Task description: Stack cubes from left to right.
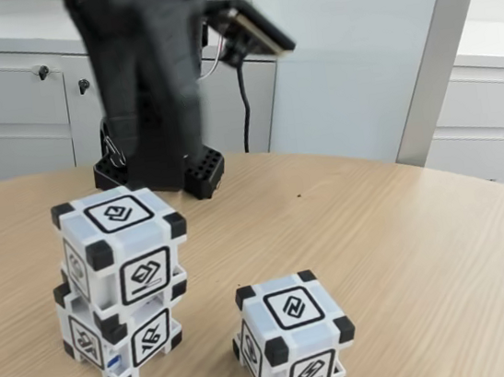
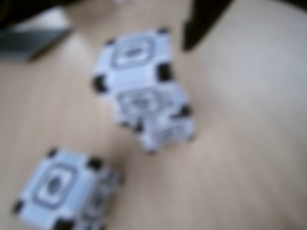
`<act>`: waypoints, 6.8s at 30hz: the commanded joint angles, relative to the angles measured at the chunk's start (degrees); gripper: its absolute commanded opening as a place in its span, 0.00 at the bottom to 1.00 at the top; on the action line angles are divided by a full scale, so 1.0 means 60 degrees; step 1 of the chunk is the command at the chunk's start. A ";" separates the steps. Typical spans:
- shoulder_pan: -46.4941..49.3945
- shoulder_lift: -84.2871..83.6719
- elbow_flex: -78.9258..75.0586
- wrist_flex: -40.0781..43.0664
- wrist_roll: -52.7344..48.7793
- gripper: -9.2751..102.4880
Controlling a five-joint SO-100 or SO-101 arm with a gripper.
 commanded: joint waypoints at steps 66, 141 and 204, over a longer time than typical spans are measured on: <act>-0.3369 -0.5566 -0.0073 -0.4614 0.4541 0.42; -0.3325 -0.1978 -0.7119 0.1362 0.4819 0.25; 0.0410 -0.2710 -0.3560 0.1392 0.3076 0.24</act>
